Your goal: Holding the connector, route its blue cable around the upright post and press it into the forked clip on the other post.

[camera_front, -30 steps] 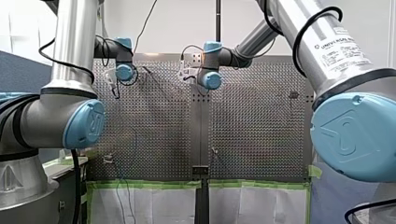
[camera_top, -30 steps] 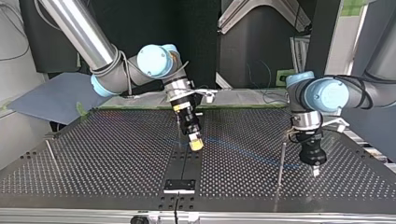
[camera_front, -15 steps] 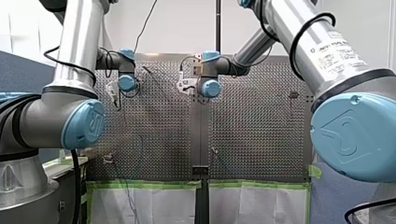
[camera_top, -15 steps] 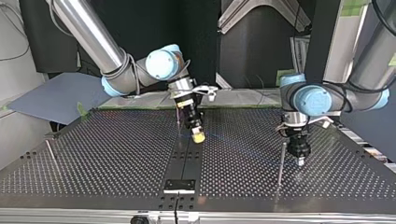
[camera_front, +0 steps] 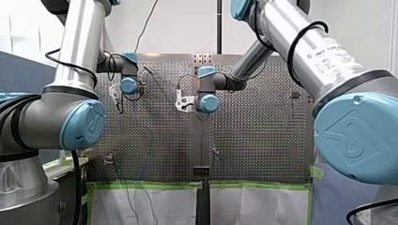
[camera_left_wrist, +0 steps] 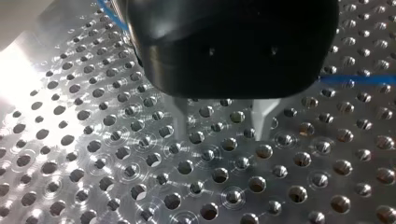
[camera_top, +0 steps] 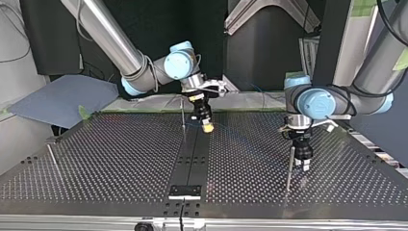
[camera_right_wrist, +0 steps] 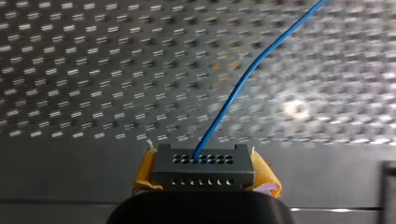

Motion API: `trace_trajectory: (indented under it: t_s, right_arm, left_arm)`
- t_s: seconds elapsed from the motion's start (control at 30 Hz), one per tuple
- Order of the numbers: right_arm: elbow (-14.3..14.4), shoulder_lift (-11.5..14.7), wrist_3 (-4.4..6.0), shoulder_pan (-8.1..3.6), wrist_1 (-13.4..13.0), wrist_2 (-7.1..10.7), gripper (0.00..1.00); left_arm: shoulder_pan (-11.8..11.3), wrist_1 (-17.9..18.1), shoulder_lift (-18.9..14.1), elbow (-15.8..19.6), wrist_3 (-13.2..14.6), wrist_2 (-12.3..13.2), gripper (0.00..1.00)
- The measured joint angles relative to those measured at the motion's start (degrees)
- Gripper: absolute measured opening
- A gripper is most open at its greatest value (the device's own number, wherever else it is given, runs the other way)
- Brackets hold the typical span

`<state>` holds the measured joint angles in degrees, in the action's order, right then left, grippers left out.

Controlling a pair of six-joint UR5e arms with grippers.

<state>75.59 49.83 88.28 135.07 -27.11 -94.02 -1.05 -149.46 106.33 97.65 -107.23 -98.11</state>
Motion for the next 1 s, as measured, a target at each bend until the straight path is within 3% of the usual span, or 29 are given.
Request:
trace_trajectory:
  t_s: [0.2,0.5,0.77,1.0]
  right_arm:
    - [2.4,-1.5,0.26,0.02,-2.5,-1.1,0.0]
    - [6.7,-2.3,0.81,-1.0,-6.7,-2.92,0.0]
    - [10.9,-5.9,-0.02,-1.43,-10.9,-6.03,0.0]
    - [13.0,-9.5,0.31,-1.25,-14.5,-9.0,0.0]
  left_arm:
    - [0.2,-0.8,0.0,0.0,0.2,-1.1,1.0]
    - [0.4,-1.1,0.0,0.0,-0.4,-1.1,1.0]
    - [0.7,-1.5,0.0,0.0,-0.7,-1.1,1.0]
    - [1.0,-1.7,0.0,0.0,-0.6,-1.2,1.0]
